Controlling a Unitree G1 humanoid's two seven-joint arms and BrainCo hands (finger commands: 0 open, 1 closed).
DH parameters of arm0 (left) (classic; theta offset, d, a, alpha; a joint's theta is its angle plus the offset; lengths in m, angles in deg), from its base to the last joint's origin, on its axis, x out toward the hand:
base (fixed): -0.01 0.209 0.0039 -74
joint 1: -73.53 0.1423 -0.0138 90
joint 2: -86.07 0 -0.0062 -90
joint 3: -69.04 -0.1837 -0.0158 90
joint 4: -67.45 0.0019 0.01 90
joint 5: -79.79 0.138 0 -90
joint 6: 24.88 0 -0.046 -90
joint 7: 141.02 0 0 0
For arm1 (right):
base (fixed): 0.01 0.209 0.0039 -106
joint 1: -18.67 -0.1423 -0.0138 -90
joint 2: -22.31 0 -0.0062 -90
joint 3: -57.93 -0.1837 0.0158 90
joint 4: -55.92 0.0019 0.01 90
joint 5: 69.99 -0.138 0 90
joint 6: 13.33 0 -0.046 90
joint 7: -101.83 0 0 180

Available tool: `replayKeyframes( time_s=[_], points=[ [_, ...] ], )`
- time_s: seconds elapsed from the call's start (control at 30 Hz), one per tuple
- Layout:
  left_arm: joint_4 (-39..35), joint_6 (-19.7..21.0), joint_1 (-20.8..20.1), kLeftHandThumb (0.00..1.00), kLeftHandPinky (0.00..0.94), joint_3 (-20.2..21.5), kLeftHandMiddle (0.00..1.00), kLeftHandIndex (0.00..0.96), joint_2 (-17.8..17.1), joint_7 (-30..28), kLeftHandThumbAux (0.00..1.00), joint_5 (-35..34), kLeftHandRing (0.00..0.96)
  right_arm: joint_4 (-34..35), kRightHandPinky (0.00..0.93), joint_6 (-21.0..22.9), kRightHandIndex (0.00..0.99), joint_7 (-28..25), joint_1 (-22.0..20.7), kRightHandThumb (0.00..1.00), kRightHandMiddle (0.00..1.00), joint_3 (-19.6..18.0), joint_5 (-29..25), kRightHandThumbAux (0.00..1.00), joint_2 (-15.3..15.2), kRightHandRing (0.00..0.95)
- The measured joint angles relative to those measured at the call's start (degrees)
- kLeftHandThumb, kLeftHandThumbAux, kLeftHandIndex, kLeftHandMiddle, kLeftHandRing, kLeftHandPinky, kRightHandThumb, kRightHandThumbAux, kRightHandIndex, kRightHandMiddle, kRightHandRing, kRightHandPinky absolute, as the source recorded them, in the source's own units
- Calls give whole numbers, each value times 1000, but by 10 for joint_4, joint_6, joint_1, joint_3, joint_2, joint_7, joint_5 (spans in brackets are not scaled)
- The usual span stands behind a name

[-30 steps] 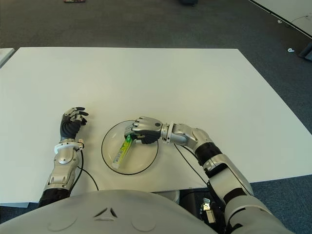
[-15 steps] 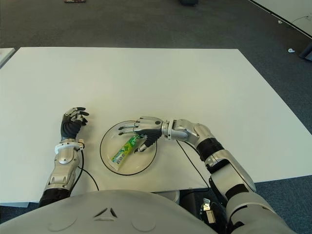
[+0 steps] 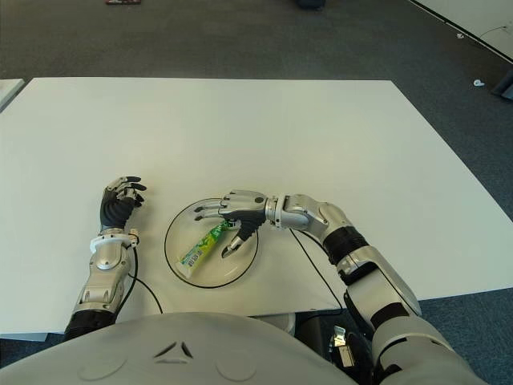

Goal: Put the toothpaste on the table into the plate.

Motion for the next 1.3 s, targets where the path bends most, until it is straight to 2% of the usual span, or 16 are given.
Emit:
replayKeyframes(
  time_s=[0.23,0.43,0.5,0.63,0.77,0.97,1.07,1.3],
  points=[
    [1,0,0,832,601,0,498,396,0,0,682,-2,635,-9,0,-23,0,26,-5,16,10,-19,-20,388,2,5],
    [5,0,-1,832,603,1,500,395,0,0,682,-3,637,-100,15,-68,0,124,-38,1,120,-64,-56,458,39,95],
    [6,-1,-3,832,598,1,499,396,0,0,682,-3,640,-127,13,-77,14,142,-51,0,153,-75,-70,495,52,123],
    [7,-1,-5,833,598,1,499,397,0,0,682,-3,641,-155,8,-97,69,152,-66,0,186,-99,-132,538,80,141],
    [8,1,-6,832,600,1,498,398,-1,0,682,-3,638,-143,44,-104,122,131,-66,0,200,-118,-211,554,101,144],
    [10,3,-8,832,601,1,493,402,-5,0,681,-3,635,-101,50,-75,171,96,-37,0,205,-156,-333,546,134,138],
    [11,3,-10,833,602,1,493,402,-6,-1,681,-3,634,-84,50,-50,188,97,-11,0,204,-178,-358,545,152,135],
    [19,5,-20,832,591,-1,496,397,-8,-1,682,-3,631,-49,125,17,222,111,30,0,225,-227,-387,572,196,163]
  ],
)
